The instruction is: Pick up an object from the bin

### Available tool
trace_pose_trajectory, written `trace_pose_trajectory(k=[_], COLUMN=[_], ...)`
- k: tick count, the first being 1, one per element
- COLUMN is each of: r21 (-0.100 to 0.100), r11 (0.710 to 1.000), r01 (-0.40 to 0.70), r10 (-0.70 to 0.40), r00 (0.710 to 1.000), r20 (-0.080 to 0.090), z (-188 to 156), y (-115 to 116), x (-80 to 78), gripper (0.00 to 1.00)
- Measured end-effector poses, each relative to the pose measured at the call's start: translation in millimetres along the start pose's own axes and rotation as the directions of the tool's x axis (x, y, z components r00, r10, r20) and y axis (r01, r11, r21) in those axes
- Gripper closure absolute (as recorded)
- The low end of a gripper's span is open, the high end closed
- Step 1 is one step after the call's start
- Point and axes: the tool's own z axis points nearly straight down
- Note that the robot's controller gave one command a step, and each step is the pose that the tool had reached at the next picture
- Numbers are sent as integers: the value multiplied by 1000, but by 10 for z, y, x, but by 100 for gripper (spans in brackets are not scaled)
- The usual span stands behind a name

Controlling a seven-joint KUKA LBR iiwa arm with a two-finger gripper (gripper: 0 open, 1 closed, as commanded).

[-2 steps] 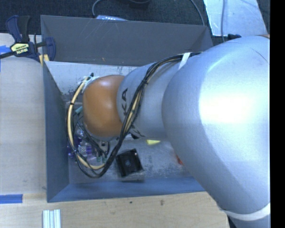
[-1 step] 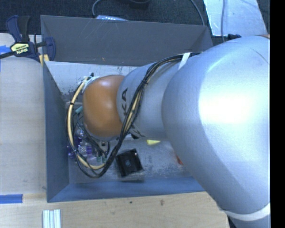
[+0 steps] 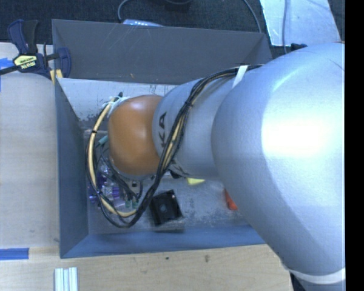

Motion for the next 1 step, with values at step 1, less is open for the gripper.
trace_pose_trajectory(k=[1], r21=[-3], r11=[999], r01=[-34], r10=[34], r00=[999], r20=[5], z=[4], y=[65], x=[-56], gripper=[100])
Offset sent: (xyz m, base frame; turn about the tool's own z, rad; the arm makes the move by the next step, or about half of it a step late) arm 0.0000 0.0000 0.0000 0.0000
